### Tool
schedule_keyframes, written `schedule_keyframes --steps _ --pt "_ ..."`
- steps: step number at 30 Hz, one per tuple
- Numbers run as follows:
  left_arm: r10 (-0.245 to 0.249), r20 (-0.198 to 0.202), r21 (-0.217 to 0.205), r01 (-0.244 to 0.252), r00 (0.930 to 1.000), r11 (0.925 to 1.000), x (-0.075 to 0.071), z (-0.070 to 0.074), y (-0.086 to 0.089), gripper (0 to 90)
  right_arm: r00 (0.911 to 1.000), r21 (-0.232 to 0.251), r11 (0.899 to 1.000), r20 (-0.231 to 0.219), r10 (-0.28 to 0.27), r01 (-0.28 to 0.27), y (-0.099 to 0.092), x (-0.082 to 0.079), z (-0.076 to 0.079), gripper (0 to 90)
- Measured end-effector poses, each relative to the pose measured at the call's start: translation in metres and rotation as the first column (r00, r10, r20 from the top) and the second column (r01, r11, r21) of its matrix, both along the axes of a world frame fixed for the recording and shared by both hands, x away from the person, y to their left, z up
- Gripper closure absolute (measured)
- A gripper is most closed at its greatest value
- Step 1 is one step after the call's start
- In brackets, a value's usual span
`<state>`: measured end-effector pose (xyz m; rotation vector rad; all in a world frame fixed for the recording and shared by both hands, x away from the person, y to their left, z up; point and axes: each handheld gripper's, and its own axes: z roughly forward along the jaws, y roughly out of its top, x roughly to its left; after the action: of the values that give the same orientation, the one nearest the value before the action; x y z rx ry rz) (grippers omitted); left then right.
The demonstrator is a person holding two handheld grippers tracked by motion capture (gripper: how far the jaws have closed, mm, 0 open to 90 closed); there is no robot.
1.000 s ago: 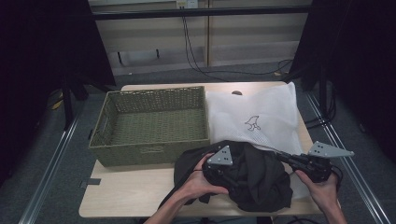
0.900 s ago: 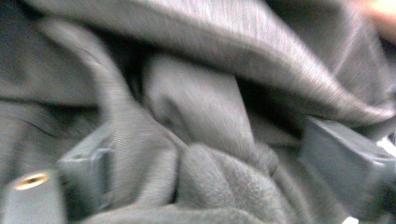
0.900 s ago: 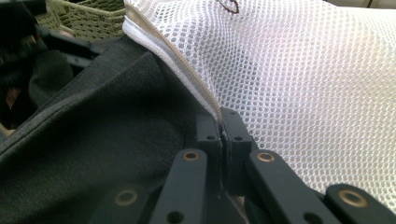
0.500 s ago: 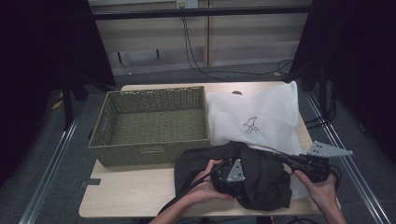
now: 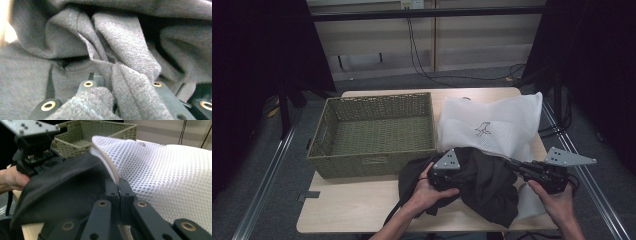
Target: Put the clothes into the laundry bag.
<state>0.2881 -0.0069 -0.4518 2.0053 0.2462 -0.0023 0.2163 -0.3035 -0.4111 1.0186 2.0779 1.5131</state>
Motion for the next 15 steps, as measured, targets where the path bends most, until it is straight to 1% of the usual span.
schedule_keyframes --steps 1,3,4,6,7,8,9,11,12,13,14,15 --pt "0.006 0.011 0.001 -0.006 0.9999 1.0000 0.002 0.004 0.000 72.6 1.0000 0.000 1.000 -0.004 0.000 0.000 0.001 0.000 0.000 89.2" --pt "0.035 0.005 -0.004 -0.035 0.9994 0.9994 0.005 0.007 -0.001 72.6 1.0000 -0.006 1.000 -0.002 0.009 -0.009 0.004 0.002 0.000 89.2" --pt "0.050 -0.003 -0.015 -0.050 0.9987 0.9986 0.007 0.006 -0.003 72.6 1.0000 -0.006 1.000 -0.002 0.009 -0.009 0.004 0.002 0.000 89.2" --pt "0.084 -0.026 -0.019 -0.084 0.9962 0.9963 0.012 0.001 -0.008 72.7 0.9998 -0.006 1.000 -0.010 0.015 -0.015 0.008 0.003 0.000 89.2" --pt "0.103 -0.040 -0.020 -0.103 0.9939 0.9944 0.013 0.000 -0.010 72.8 0.9995 -0.003 1.000 -0.009 0.031 -0.031 0.011 0.003 0.000 89.2" --pt "0.120 -0.044 -0.022 -0.121 0.9918 0.9924 0.013 -0.001 -0.012 72.8 0.9993 -0.006 0.999 -0.005 0.038 -0.038 0.013 0.002 0.001 89.2" --pt "0.126 -0.037 -0.021 -0.126 0.9914 0.9917 0.013 -0.001 -0.014 72.8 0.9990 -0.007 0.999 -0.001 0.046 -0.046 0.016 0.001 0.003 89.2" --pt "0.142 -0.046 -0.021 -0.143 0.9889 0.9896 0.014 0.002 -0.018 72.9 0.9975 -0.002 0.998 0.011 0.070 -0.070 0.021 -0.001 0.008 89.2" --pt "0.152 -0.038 -0.017 -0.153 0.9876 0.9880 0.014 0.005 -0.019 72.9 0.9973 -0.001 0.997 0.012 0.073 -0.073 0.023 -0.002 0.011 89.2" --pt "0.154 -0.028 -0.024 -0.154 0.9877 0.9877 0.014 0.007 -0.020 72.9 0.9964 0.002 0.997 0.018 0.082 -0.082 0.024 -0.003 0.014 89.2" --pt "0.150 -0.028 -0.024 -0.150 0.9883 0.9883 0.014 0.009 -0.021 72.8 0.9955 0.011 0.996 0.021 0.093 -0.093 0.026 -0.004 0.016 89.2" --pt "0.157 -0.027 -0.023 -0.158 0.9872 0.9872 0.016 0.010 -0.023 72.8 0.9943 0.020 0.995 0.030 0.102 -0.103 0.027 -0.004 0.019 89.2"
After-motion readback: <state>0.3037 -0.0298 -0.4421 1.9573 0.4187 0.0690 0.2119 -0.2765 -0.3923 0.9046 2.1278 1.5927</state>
